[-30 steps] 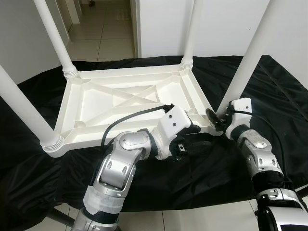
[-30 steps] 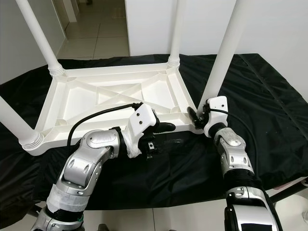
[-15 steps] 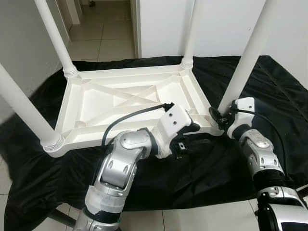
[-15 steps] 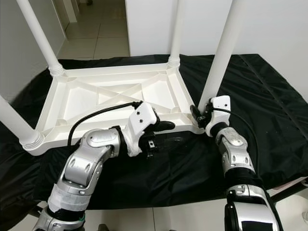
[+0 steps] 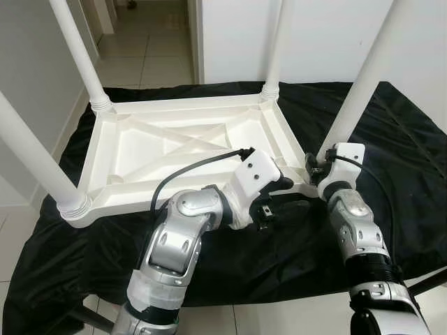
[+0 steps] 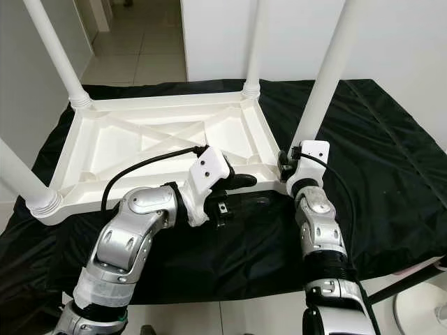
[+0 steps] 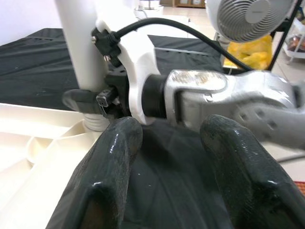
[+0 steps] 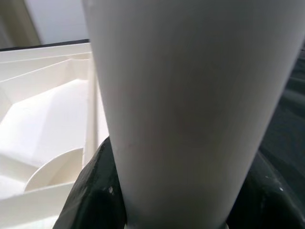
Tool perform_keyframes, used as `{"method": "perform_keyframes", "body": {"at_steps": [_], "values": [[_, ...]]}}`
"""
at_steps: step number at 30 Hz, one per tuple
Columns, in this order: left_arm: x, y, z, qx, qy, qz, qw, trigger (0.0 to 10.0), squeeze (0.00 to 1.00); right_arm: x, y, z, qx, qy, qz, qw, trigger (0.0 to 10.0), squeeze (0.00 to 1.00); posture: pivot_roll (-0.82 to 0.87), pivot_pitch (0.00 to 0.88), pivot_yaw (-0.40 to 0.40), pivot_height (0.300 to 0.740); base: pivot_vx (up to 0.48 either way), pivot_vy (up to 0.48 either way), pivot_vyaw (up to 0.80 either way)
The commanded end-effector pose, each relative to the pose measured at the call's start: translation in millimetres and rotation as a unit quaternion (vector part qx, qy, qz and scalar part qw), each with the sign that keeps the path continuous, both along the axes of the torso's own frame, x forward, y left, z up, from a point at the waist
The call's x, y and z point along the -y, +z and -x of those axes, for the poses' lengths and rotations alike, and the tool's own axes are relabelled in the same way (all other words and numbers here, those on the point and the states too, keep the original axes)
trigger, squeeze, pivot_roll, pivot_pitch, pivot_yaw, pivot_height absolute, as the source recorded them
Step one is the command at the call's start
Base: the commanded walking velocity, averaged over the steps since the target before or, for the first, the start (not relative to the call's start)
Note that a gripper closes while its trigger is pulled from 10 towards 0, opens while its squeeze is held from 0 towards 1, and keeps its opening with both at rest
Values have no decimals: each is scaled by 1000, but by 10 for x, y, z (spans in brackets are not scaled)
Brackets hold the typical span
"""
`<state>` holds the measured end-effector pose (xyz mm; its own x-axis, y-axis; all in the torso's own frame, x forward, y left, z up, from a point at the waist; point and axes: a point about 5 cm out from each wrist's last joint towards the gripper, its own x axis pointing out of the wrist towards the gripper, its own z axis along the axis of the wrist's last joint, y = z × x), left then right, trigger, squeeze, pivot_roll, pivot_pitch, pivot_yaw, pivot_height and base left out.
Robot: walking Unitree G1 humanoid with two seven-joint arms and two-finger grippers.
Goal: Building children table
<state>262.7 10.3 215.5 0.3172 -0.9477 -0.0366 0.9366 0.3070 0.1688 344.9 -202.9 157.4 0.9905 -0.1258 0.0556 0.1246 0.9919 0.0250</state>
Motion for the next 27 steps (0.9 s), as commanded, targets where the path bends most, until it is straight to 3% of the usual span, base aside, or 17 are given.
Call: {"method": "perform_keyframes", "body": {"at_steps": [1, 3, 4, 5, 6, 8, 9, 14, 15, 25, 26, 27], "values": [[-51, -3, -113, 6, 123, 13, 992, 10000, 0, -17, -75, 57, -13, -46, -23, 999, 10000, 0, -76, 29, -5, 740, 0, 0, 0], [-51, -3, -113, 6, 123, 13, 992, 10000, 0, -17, -75, 57, -13, -46, -23, 999, 10000, 0, -76, 29, -5, 740, 0, 0, 0], [-48, 4, -128, 6, 124, 15, 992, 10000, 0, -108, -96, 97, -17, -96, -38, 994, 10000, 0, -85, 26, -1, 740, 0, 0, 0], [-48, 4, -128, 6, 124, 15, 992, 10000, 0, -108, -96, 97, -17, -96, -38, 994, 10000, 0, -85, 26, -1, 740, 0, 0, 0], [-47, 10, -137, 7, 125, 16, 992, 10000, 0, -185, -112, 138, -21, -141, -51, 988, 10000, 0, -86, 23, 0, 740, 0, 0, 0], [-47, 10, -137, 7, 125, 16, 992, 10000, 0, -185, -112, 138, -21, -141, -51, 988, 10000, 0, -86, 23, 0, 740, 0, 0, 0], [-44, 22, -155, 7, 126, 18, 992, 10000, 0, -271, -122, 161, -26, -168, -68, 983, 10000, 0, -83, 21, 3, 740, 0, 0, 0], [-51, 40, -180, 9, 130, 20, 991, 10000, 0, -375, -93, 165, -15, -142, -88, 986, 10000, 0, -75, 24, 2, 740, 0, 0, 0], [-69, 44, -180, 10, 133, 20, 991, 10000, 0, -384, -25, 196, 7, -107, -93, 990, 10000, 1000, -69, 25, -1, 740, 0, 0, 0], [-68, 74, -211, 14, 134, 21, 991, 10000, 0, -284, 104, 274, 39, -65, -65, 995, 10000, 1000, -75, 22, -5, 740, 0, 0, 0], [-72, 81, -227, 16, 134, 21, 991, 10000, 0, -255, 113, 282, 40, -58, -64, 995, 10000, 718, -79, 22, -7, 740, 0, 0, 0], [-72, 81, -227, 16, 134, 21, 991, 10000, 0, -255, 113, 282, 40, -58, -64, 995, 10000, 718, -79, 22, -7, 740, 0, 0, 0]]}}
